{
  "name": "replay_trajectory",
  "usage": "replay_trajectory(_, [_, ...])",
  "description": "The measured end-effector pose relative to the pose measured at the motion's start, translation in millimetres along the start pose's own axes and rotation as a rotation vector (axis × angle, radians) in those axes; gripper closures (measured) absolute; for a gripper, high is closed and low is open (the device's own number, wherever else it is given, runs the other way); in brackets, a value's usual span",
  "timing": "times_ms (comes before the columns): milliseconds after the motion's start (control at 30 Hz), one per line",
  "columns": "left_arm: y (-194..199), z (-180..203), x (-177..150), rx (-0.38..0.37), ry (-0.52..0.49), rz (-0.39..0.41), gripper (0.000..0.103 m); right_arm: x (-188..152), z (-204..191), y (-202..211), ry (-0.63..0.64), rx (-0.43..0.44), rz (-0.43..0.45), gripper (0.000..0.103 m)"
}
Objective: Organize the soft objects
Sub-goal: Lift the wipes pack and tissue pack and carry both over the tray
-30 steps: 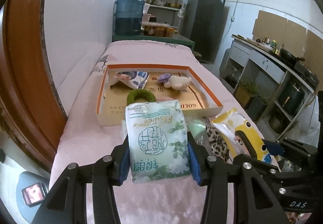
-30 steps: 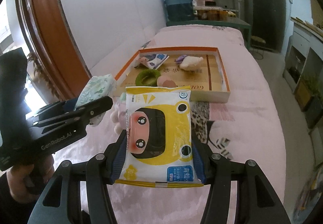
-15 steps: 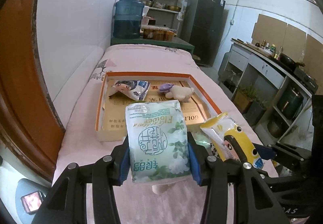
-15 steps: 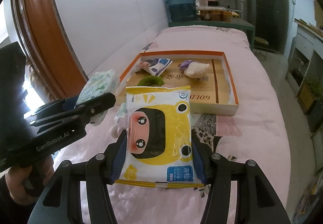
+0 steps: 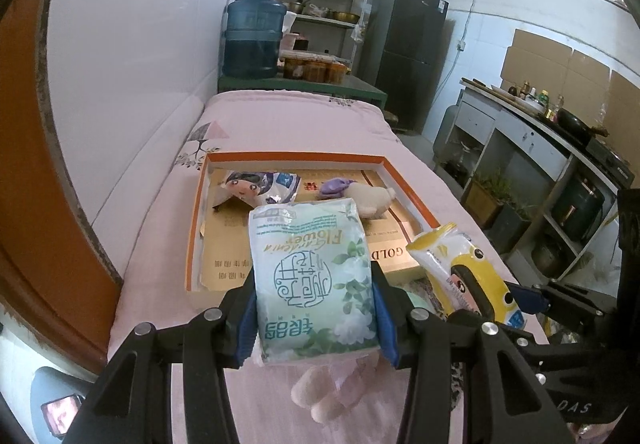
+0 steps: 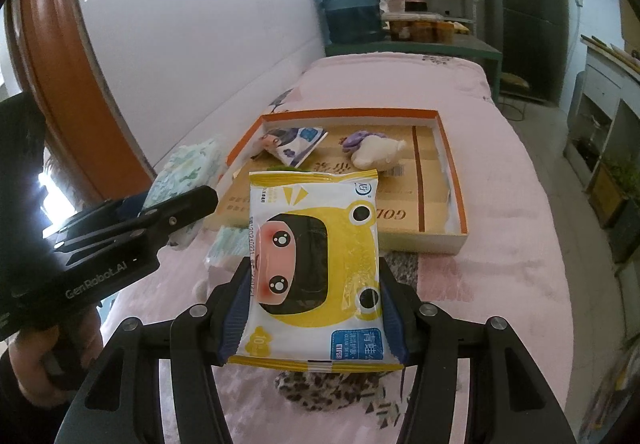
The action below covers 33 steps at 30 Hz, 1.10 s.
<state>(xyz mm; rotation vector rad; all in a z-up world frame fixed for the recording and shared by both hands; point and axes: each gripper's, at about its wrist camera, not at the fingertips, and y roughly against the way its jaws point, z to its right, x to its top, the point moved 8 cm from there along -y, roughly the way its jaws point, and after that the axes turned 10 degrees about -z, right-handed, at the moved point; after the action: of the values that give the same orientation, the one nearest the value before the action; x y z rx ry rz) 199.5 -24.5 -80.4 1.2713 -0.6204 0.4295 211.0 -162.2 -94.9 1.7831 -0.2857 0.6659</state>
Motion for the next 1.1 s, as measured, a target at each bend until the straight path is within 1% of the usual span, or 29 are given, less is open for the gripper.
replay_trajectory(267, [-16, -3, 14, -0.002, -0.003, -0.013, 0.055, 11, 8, -10, -0.010, -0.001, -0.005, 0.044])
replay_trajectory(633, [-32, -5, 18, -0.002, 0.002, -0.024, 0.055, 20, 15, -20, -0.021, -0.001, -0.008, 0.044])
replay_trajectory(1100, [-53, -14, 26, 0.003, 0.024, -0.037, 0.055, 39, 35, -39, -0.054, -0.017, -0.009, 0.044])
